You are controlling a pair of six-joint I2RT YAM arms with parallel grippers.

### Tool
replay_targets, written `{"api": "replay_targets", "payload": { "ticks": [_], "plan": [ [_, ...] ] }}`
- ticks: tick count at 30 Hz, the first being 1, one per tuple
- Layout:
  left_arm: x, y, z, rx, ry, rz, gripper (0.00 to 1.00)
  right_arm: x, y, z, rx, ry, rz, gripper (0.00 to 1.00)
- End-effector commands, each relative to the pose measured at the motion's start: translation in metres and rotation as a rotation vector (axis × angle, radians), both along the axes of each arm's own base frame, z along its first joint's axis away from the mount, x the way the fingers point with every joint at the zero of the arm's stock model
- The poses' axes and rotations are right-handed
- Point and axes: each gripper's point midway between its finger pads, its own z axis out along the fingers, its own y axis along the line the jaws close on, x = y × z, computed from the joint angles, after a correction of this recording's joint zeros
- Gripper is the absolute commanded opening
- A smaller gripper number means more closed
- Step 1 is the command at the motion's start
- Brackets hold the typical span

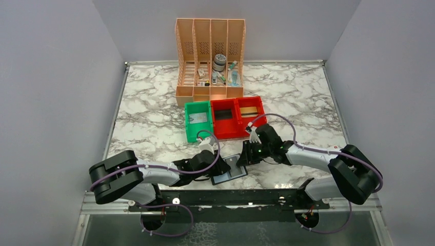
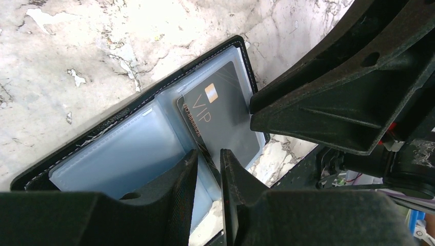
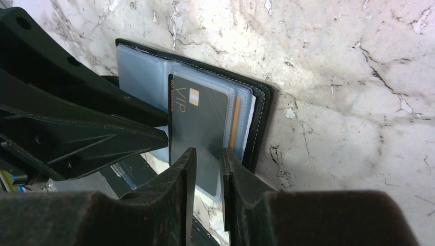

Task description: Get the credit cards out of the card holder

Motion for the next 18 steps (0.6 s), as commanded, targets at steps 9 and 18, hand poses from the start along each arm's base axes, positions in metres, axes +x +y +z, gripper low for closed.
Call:
{"api": "replay_targets", "payload": {
  "ticks": [9,18],
  "plan": [
    [0.004,-0.003,-0.004,-0.016,0.008,0.048,0.22,-0.021,-0.005,-0.023,0.016,0.079,0.007,0.22],
    [0.005,0.003,-0.002,-0.028,-0.002,0.070,0.10,-0.019,-0.009,-0.028,-0.013,0.079,-0.011,0.22]
  ]
}}
